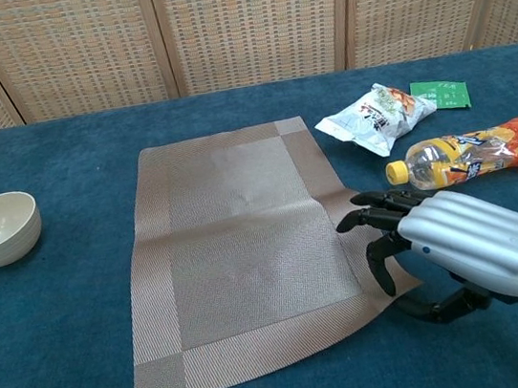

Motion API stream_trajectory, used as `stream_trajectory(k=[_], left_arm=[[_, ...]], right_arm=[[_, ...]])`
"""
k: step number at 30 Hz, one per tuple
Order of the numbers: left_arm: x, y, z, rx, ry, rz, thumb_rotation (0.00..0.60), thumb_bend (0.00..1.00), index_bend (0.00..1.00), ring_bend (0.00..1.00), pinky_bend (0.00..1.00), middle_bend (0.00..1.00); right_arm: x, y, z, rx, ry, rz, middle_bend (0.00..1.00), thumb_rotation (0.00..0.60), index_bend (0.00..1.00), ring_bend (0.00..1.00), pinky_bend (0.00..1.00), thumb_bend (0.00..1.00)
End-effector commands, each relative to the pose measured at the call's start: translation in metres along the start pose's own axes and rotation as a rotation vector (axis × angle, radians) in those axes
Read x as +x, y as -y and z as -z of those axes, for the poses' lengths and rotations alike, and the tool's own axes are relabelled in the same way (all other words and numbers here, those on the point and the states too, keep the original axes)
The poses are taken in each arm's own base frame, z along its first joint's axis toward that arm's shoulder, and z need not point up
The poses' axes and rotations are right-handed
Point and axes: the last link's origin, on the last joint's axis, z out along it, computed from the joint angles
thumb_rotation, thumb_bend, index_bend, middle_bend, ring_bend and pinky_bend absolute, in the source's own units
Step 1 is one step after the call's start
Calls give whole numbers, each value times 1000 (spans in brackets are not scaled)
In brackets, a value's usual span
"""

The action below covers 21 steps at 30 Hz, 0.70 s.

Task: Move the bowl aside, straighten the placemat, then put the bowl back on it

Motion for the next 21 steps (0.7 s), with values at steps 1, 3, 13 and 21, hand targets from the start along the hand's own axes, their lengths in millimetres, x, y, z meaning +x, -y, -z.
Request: stream_trajectory(k=[1, 3, 13, 21], left_arm=[[0, 0, 0, 0, 0, 0, 600, 161, 103, 0, 0, 0], [0, 0, 0, -1, 1, -1, 600, 162, 103, 0, 0, 0], [-1, -1, 0, -3, 2, -2, 600, 162, 104, 0, 0, 0], [-3, -5, 1, -14, 10, -10, 600, 162, 107, 0, 0, 0]], right_arm=[[3, 0, 3, 6, -9, 9, 236, 600, 645, 10, 166, 614], [6, -1, 6, 7, -15, 26, 243, 600, 650, 14, 167, 614], [34, -14, 34, 2, -79, 104, 274, 600, 674, 59, 192, 614], [72, -36, 43, -44, -151, 187, 279, 600, 681, 70, 201, 608]])
